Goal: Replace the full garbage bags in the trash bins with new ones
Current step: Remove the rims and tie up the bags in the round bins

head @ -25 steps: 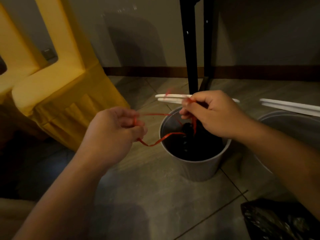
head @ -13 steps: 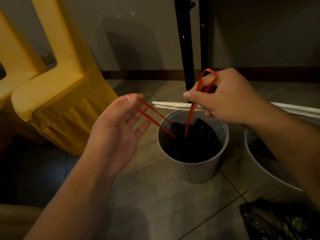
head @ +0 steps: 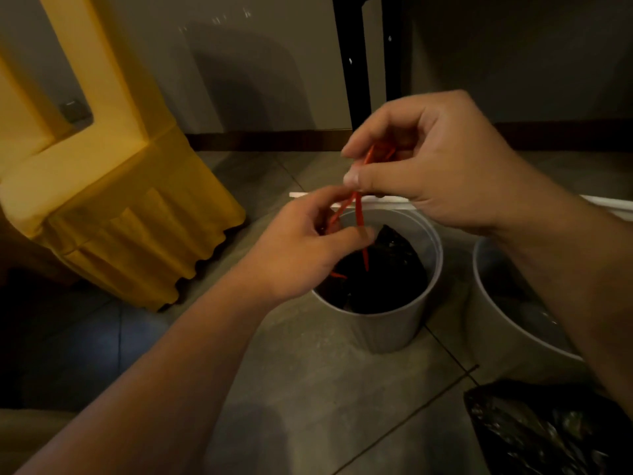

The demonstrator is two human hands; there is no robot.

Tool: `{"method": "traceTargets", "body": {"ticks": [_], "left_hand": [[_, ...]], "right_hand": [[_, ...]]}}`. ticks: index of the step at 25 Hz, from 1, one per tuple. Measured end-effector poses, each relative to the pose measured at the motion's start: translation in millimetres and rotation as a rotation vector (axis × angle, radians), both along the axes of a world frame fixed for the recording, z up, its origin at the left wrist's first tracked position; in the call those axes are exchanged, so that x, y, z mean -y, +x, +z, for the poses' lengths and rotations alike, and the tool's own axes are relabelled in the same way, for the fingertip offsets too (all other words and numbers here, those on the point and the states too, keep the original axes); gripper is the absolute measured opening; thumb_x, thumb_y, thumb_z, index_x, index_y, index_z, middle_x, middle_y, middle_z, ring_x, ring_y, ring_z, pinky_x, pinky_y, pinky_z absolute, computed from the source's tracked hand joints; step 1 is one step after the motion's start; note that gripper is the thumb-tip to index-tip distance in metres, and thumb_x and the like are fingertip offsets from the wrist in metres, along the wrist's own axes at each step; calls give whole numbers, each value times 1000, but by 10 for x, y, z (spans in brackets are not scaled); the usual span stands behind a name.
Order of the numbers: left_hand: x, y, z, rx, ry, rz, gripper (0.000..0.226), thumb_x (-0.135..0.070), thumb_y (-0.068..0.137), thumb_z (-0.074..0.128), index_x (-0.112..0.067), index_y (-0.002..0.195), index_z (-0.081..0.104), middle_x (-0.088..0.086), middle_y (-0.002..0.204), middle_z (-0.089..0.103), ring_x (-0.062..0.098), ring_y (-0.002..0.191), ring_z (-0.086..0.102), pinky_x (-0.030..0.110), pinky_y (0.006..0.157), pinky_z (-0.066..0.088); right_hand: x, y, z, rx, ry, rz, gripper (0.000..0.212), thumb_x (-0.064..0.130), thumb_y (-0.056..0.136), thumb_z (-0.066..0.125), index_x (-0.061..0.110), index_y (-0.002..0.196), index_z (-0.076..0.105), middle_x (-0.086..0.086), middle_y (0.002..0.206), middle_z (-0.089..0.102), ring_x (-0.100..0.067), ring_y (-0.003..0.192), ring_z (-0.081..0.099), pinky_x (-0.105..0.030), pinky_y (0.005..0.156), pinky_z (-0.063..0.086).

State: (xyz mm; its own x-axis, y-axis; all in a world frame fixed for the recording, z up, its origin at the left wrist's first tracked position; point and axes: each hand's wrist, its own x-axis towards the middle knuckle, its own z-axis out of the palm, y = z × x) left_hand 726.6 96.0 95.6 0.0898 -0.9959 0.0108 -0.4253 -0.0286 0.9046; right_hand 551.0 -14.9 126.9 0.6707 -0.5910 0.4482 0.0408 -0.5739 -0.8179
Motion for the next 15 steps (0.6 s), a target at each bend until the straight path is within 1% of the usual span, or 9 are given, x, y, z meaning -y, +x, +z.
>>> {"method": "traceTargets", "body": {"ticks": [1, 2, 4, 5, 6, 7, 9, 12, 15], "left_hand": [[35, -30, -20, 58, -6, -23, 23, -27, 95, 72, -28, 118, 72, -7, 90, 77, 10, 87, 75, 33, 81, 63], [57, -75, -23, 58, -1, -23, 10, -28, 101, 66, -25, 106, 74, -9, 82, 76, 5, 78, 73, 26, 72, 61], [90, -114, -37, -24, 38, 34, 29, -28, 110, 50, -24, 91, 72, -18, 60, 65, -3, 55, 61, 11, 52, 46], [95, -95, -44, -77, 62, 66, 35, -30, 111, 46, -23, 90, 72, -19, 56, 59, -2, 50, 55, 11, 50, 42], [95, -74, -49, -144, 87, 94, 38, -34, 111, 44, -21, 90, 74, -17, 57, 54, 0, 49, 49, 15, 51, 38], [85, -43, -47, -210, 108, 119, 41, -37, 110, 44, -20, 90, 76, -14, 61, 49, 5, 52, 42, 22, 54, 34], [67, 27, -52, -347, 141, 170, 39, -37, 108, 47, -20, 89, 77, -3, 66, 42, 13, 57, 33, 33, 57, 28], [55, 84, -69, -418, 150, 199, 32, -35, 105, 52, -14, 101, 76, -2, 67, 44, 12, 57, 36, 31, 56, 32], [60, 92, -81, -366, 131, 189, 34, -38, 104, 53, -18, 100, 80, -3, 69, 49, 10, 57, 42, 28, 55, 39]], "right_hand": [[-25, 23, 2, -13, -36, 34, 19, 18, 86, 84, 21, 103, 76, 2, 94, 77, -11, 91, 75, -29, 80, 63], [-44, 49, -16, -10, -43, 69, 20, 20, 86, 83, 20, 105, 76, 2, 97, 77, -12, 94, 75, -30, 81, 62], [-45, 76, -77, 3, 0, 90, 29, 27, 88, 81, 18, 114, 73, 2, 107, 75, -13, 103, 73, -32, 87, 61], [-28, 70, -104, -13, 27, 71, 37, 35, 87, 82, 20, 119, 72, 2, 112, 73, -13, 107, 72, -34, 90, 61], [-3, 53, -131, -51, 50, 52, 42, 42, 85, 82, 22, 120, 71, 3, 114, 73, -11, 108, 71, -36, 91, 61], [26, 36, -160, -109, 59, 39, 41, 44, 84, 81, 24, 118, 72, 4, 111, 74, -9, 105, 72, -37, 90, 62], [64, 11, -218, -231, 25, 6, 25, 39, 87, 80, 27, 109, 75, 9, 101, 76, -2, 97, 72, -34, 86, 63], [66, 8, -271, -308, -3, -38, 11, 29, 87, 82, 32, 97, 79, 13, 93, 76, 1, 91, 71, -31, 82, 62], [53, 4, -283, -286, 26, -60, 10, 23, 86, 84, 29, 92, 81, 11, 89, 77, -2, 88, 73, -30, 79, 63]]}}
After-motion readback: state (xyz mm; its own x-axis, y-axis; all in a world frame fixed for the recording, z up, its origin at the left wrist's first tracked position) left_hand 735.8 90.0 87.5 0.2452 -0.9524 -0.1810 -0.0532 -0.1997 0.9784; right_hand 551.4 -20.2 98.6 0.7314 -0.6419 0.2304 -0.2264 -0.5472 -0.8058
